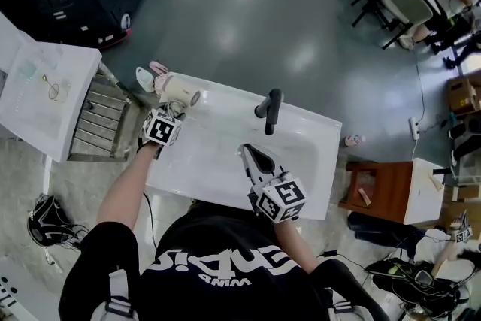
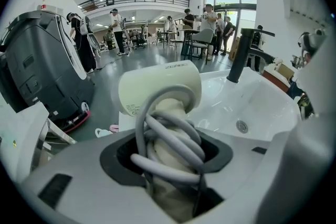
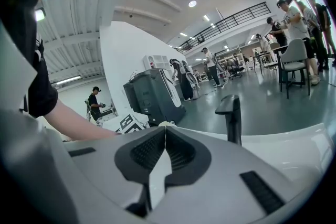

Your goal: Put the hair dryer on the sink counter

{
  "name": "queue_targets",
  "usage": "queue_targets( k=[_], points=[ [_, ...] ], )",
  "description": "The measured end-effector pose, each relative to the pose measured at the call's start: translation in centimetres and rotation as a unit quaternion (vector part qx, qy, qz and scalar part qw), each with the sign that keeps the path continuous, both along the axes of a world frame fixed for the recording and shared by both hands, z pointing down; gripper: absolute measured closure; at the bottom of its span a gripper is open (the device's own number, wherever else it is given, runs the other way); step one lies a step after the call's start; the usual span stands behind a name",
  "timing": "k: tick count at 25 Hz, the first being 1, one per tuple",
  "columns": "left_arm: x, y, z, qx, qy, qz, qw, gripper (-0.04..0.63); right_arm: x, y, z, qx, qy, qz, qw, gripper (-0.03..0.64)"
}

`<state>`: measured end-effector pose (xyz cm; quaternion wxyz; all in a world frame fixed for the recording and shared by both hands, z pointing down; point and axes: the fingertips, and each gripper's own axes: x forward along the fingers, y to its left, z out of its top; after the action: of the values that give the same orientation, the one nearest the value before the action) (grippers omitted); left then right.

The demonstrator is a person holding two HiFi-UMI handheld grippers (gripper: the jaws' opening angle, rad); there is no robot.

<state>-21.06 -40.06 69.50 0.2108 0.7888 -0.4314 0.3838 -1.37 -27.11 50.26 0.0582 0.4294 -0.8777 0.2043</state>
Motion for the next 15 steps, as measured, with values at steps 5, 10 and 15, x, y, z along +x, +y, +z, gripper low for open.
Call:
queue_targets(
  k=[5, 10, 15],
  points=[
    [0.06, -0.39, 0.26, 0.006, -0.003, 0.003, 1.0000, 0.339, -0.14, -0.06, 0.16, -0.002, 0.000, -0.001, 1.000, 0.598],
    [0.02, -0.11, 0.16, -0.004, -0.004, 0.003, 1.0000, 0.339, -0.45, -0.14, 0.09, -0.001, -0.002, -0.001, 1.000, 0.598],
    [-0.06, -0.16, 0.42, 0.000, -0.004, 0.002, 1.0000, 0.337, -0.60, 0.00, 0.26, -0.002, 0.000, -0.001, 1.000, 0.597]
  ],
)
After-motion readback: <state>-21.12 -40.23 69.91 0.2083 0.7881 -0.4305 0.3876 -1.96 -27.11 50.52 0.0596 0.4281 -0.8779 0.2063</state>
